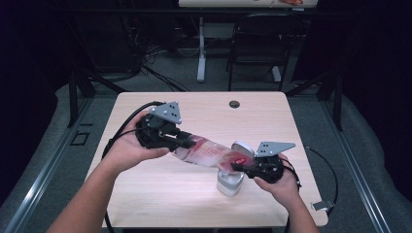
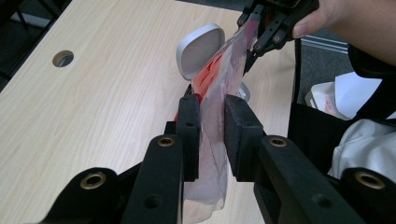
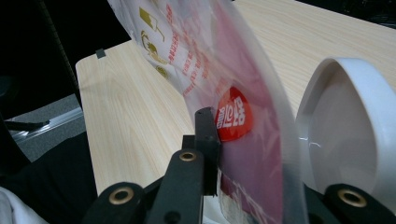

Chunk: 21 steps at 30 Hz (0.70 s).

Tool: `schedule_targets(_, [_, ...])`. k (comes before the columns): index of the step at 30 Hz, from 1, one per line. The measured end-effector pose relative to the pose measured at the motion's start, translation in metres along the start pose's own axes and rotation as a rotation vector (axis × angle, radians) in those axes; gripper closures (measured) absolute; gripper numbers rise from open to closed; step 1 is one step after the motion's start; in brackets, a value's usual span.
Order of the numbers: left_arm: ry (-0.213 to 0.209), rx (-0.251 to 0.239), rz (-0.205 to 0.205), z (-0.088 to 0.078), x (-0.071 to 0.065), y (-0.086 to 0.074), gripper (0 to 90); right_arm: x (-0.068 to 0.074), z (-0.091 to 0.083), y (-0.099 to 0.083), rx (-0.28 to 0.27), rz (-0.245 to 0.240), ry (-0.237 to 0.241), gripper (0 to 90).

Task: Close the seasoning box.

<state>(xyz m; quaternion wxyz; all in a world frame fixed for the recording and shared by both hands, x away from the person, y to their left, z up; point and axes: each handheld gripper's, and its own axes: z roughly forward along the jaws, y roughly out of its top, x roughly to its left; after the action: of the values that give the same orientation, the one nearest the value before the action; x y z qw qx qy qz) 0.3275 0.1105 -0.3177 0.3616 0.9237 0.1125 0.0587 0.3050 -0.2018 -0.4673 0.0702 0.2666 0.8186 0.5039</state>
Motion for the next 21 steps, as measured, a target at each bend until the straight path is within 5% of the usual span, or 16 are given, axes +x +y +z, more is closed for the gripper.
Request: schedule_targets(21, [0.002, -0.004, -0.010, -0.0007, 0.0023, -0.0034, 77.5, 0.0019, -0.0033, 0.0024, 0.012, -0.010, 0.010, 89.2])
